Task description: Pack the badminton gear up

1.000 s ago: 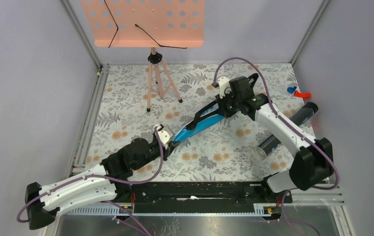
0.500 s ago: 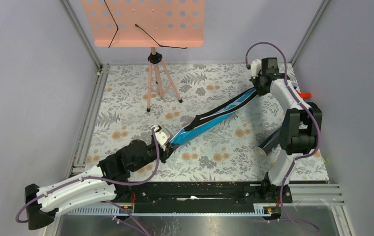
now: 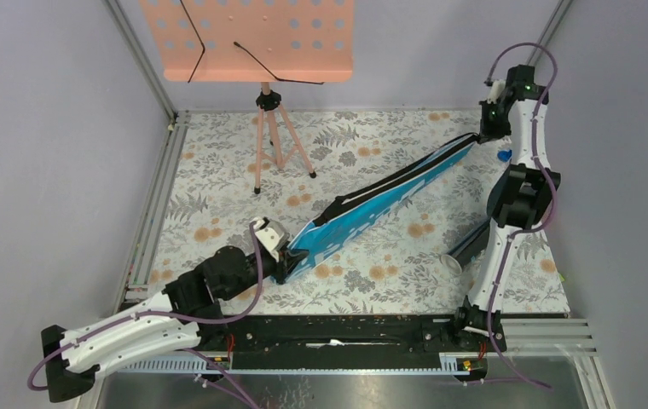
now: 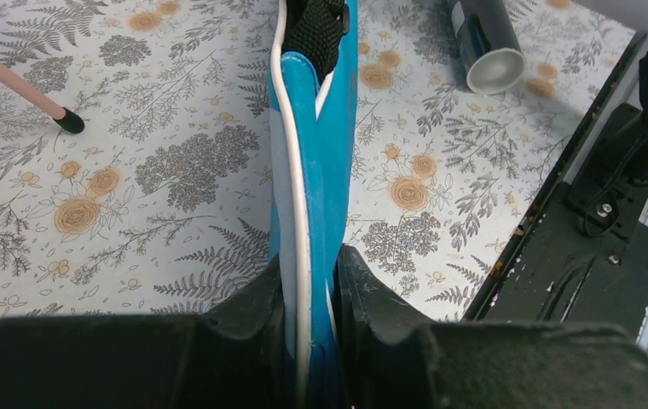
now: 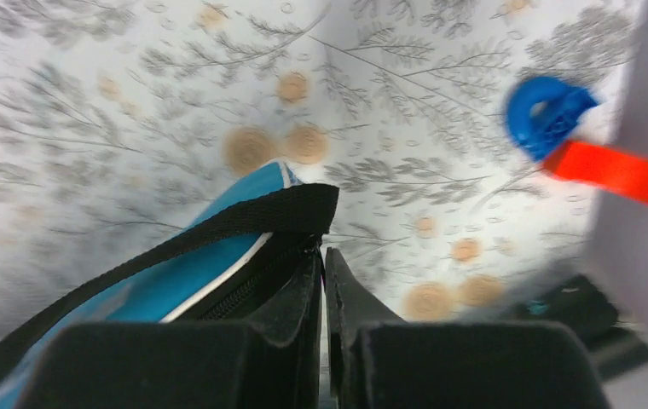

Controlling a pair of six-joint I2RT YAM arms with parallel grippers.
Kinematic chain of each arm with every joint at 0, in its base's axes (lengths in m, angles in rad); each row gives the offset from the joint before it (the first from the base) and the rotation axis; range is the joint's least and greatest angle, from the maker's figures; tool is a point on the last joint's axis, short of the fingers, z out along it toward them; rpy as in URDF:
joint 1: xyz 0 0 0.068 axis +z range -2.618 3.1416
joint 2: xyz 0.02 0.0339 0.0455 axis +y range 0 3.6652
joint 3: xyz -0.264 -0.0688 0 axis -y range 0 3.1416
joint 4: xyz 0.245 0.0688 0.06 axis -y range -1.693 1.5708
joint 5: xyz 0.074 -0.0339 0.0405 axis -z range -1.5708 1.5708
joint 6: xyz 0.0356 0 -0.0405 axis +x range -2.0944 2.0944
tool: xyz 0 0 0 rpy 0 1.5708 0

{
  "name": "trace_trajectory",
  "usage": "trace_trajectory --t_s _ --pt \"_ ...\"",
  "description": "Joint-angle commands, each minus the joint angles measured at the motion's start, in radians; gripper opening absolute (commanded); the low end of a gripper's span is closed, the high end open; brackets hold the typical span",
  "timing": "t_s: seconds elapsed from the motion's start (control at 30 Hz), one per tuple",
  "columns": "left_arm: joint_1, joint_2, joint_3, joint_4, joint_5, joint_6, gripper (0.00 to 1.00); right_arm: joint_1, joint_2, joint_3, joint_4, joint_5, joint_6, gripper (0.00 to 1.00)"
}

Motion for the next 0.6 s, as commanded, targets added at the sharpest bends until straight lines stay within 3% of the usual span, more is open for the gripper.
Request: trace_trajectory --t_s 0.0,0.07,0.17,0.23,0.57 --pt "0.009 -0.078 0.000 -0.042 -0.106 -0.033 0.00 -0.163 0.154 0.352 -0.119 -0.124 0.422 0.00" --pt "0.009 -0.092 0.001 -0.044 -0.114 -0.039 0.00 -0.181 0.115 0.237 -0.016 -0.172 0.531 0.00" --pt "0.009 -0.104 0.000 -0.043 -0.125 -0.047 0.00 -0.188 -0.030 -0.104 0.266 -0.212 0.676 0.00" --pt "0.009 -0.107 0.000 -0.043 -0.125 -0.054 0.00 -0.189 -0.083 -0.244 0.391 -0.211 0.753 0.00" --pt "0.009 -0.089 0.014 -0.065 -0.102 -0.075 0.00 -0.190 -0.166 -0.536 0.577 -0.088 0.839 0.00"
